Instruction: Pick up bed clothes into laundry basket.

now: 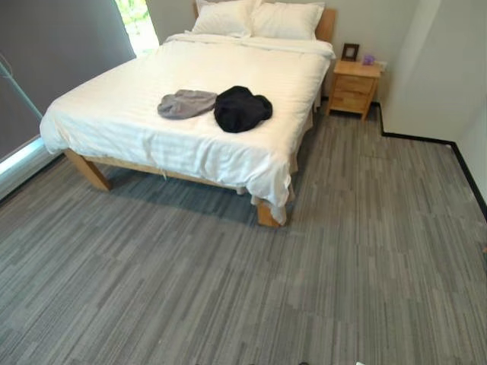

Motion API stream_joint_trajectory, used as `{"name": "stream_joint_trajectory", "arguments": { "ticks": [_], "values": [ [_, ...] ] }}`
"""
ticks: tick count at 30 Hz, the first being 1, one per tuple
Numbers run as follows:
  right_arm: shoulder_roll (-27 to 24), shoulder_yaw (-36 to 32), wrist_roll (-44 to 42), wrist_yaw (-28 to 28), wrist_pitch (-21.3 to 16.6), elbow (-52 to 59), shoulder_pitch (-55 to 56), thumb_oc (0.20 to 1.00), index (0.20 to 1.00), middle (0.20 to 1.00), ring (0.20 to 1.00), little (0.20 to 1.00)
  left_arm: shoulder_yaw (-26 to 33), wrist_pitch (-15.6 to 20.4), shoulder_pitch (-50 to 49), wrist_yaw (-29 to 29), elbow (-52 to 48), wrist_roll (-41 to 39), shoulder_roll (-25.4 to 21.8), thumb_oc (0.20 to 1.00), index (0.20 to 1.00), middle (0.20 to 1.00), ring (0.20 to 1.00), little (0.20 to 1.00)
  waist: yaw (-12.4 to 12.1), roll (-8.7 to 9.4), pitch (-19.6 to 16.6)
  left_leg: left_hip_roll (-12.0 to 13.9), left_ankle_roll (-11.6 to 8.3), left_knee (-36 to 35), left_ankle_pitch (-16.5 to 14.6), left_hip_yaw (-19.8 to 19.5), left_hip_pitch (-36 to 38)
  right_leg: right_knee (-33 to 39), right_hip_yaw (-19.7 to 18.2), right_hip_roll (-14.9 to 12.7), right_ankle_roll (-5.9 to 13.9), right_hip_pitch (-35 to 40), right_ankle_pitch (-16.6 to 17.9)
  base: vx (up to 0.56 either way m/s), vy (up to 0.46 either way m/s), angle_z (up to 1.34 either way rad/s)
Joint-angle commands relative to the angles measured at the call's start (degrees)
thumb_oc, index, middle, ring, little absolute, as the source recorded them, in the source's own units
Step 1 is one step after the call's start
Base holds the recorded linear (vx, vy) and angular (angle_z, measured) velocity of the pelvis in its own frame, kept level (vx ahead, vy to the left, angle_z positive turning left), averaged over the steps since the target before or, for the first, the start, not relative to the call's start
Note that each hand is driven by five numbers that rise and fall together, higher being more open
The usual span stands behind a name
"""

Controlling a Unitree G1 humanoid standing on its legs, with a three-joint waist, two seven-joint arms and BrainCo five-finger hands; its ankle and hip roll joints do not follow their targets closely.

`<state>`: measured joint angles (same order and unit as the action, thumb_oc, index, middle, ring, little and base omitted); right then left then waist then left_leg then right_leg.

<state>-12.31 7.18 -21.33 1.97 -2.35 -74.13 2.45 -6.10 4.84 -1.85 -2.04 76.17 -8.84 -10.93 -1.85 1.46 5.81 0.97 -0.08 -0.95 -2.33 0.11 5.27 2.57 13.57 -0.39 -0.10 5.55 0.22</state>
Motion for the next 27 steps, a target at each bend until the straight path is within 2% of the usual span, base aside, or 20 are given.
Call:
{"name": "stream_joint_trajectory", "arguments": {
  "ticks": [1, 7, 9, 12, 13, 16, 17, 18, 19, 20, 23, 25, 27],
  "values": [
    [0.1, 0.2, -2.0, -0.3, -0.9, -0.9, -3.4, 1.000, 1.000, 1.000, 1.000, 1.000, -1.6, 0.8, 4.4, -0.8, 1.5, -0.2, 1.0, 1.000, 1.000, 1.000, 1.000, 1.000, -1.1, 0.94, 0.3, 1.4, -3.48, -3.9, 4.1, -3.8, -0.2, -0.7, -3.7, -5.5, 7.53, 1.6, -1.4, 0.00, 0.000, 0.00],
    [-0.3, -0.7, -5.7, 1.3, -1.1, -0.4, -6.1, 1.000, 1.000, 1.000, 1.000, 1.000, -1.5, 0.5, 6.6, -1.1, -0.1, -5.2, 0.0, 1.000, 1.000, 1.000, 1.000, 1.000, -1.2, 0.68, -0.7, 1.6, -3.67, -3.9, 3.9, -4.2, 0.4, -0.8, -3.3, -5.4, 7.48, 2.4, -1.7, 0.03, -0.007, 0.04],
    [-2.6, 0.7, -5.8, 1.8, -0.8, 6.5, -9.8, 1.000, 1.000, 1.000, 1.000, 1.000, -4.6, 0.3, 9.6, -1.0, -5.3, -4.7, -2.5, 1.000, 1.000, 1.000, 1.000, 1.000, -0.9, 0.19, -0.9, 1.7, -3.81, -3.8, 3.9, -4.0, 0.5, -0.9, -3.4, -5.3, 7.53, 2.3, -1.7, 0.00, 0.008, 0.02],
    [-3.7, 1.0, -5.7, 2.2, -0.6, 10.3, -11.2, 1.000, 1.000, 1.000, 1.000, 1.000, -5.6, 0.2, 10.5, -1.2, -9.2, -4.5, -4.0, 1.000, 1.000, 1.000, 1.000, 1.000, -0.8, 0.03, -0.8, 1.7, -3.86, -3.8, 4.0, -3.8, 0.6, -0.9, -3.6, -5.4, 7.56, 2.3, -1.6, 0.00, 0.000, 0.00],
    [-5.9, 1.4, -4.6, 3.0, -0.3, 19.2, -11.9, 1.000, 1.000, 1.000, 1.000, 1.000, -6.1, 0.0, 10.5, -2.1, -22.1, -5.4, -7.6, 1.000, 1.000, 1.000, 1.000, 1.000, -0.9, -0.25, -0.7, 1.8, -3.87, -3.7, 4.1, -3.7, 0.4, -1.1, -3.6, -5.4, 7.62, 2.1, -1.4, -0.04, 0.015, -0.01],
    [-9.9, 1.7, 2.2, 3.5, 1.5, 32.5, -11.5, 1.000, 1.000, 1.000, 1.000, 1.000, -4.6, -0.8, 8.3, -1.9, -38.9, -7.4, -12.0, 1.000, 1.000, 1.000, 1.000, 1.000, -1.1, -0.37, -0.3, 1.7, -3.90, -3.6, 4.4, -3.8, 0.0, -1.2, -3.5, -5.5, 7.69, 1.7, -1.3, -0.03, 0.008, 0.00],
    [-9.9, 1.7, 2.2, 3.5, 1.5, 32.5, -11.5, 1.000, 1.000, 1.000, 1.000, 1.000, -4.6, -0.8, 8.3, -1.9, -38.9, -7.4, -12.0, 1.000, 1.000, 1.000, 1.000, 1.000, -1.1, -0.37, -0.3, 1.7, -3.90, -3.6, 4.4, -3.8, 0.0, -1.2, -3.5, -5.5, 7.69, 1.7, -1.3, 0.00, 0.000, 0.00],
    [-11.7, 0.3, 6.0, 4.0, 2.3, 41.6, -10.5, 1.000, 1.000, 1.000, 1.000, 1.000, -3.9, -1.2, 6.7, -0.5, -46.2, -7.3, -14.0, 1.000, 1.000, 1.000, 1.000, 1.000, -1.0, -0.48, -0.2, 1.7, -3.86, -3.6, 4.5, -3.8, -0.2, -1.2, -3.4, -5.6, 7.79, 1.6, -1.2, 0.00, 0.000, 0.00],
    [-11.7, 0.2, 6.1, 4.1, 2.5, 41.9, -10.3, 1.000, 1.000, 1.000, 1.000, 1.000, -3.9, -1.3, 6.6, -0.5, -46.3, -7.3, -14.1, 1.000, 1.000, 1.000, 1.000, 1.000, -1.0, -0.46, -0.2, 1.7, -3.86, -3.6, 4.5, -3.8, -0.1, -1.2, -3.4, -5.6, 7.79, 1.7, -1.2, 0.00, 0.000, 0.00],
    [-11.3, -0.9, 3.9, 3.7, 1.2, 45.7, -9.3, 1.000, 1.000, 1.000, 1.000, 1.000, -2.6, -0.2, 5.5, -1.0, -50.7, -9.3, -15.0, 1.000, 1.000, 1.000, 1.000, 1.000, -1.0, -0.50, -0.2, 1.6, -3.82, -3.8, 4.4, -3.9, -0.1, -1.1, -3.4, -5.7, 7.90, 1.7, -1.2, 0.00, 0.000, 0.00],
    [-10.4, -2.3, 2.9, 2.7, -0.7, 53.6, -5.7, 1.000, 1.000, 1.000, 1.000, 1.000, 0.3, 0.7, 3.6, -2.7, -56.3, -7.4, -14.1, 1.000, 1.000, 1.000, 1.000, 1.000, -1.1, -0.28, -0.2, 1.5, -3.79, -3.8, 4.1, -3.9, 0.0, -0.8, -3.4, -5.8, 7.90, 2.0, -1.3, 0.01, 0.003, -0.01],
    [-8.7, -3.9, 4.4, 3.4, -2.3, 57.2, -2.7, 1.000, 1.000, 1.000, 1.000, 1.000, 2.6, 1.9, 2.0, -4.4, -58.7, -6.7, -12.0, 1.000, 1.000, 1.000, 1.000, 1.000, -1.2, -0.23, -0.1, 1.5, -3.80, -3.9, 4.0, -3.9, 0.0, -0.6, -3.4, -5.9, 7.93, 2.1, -1.5, 0.00, 0.000, 0.00],
    [-7.5, -4.6, 5.6, 4.1, -3.6, 57.1, -1.1, 1.000, 1.000, 1.000, 1.000, 1.000, 3.2, 2.8, 1.0, -5.5, -58.6, -6.2, -10.4, 1.000, 1.000, 1.000, 1.000, 1.000, -1.1, -0.18, 0.0, 1.5, -3.77, -3.9, 3.9, -3.9, 0.1, -0.5, -3.4, -5.9, 7.96, 2.1, -1.6, 0.00, 0.000, 0.00]
  ]
}}
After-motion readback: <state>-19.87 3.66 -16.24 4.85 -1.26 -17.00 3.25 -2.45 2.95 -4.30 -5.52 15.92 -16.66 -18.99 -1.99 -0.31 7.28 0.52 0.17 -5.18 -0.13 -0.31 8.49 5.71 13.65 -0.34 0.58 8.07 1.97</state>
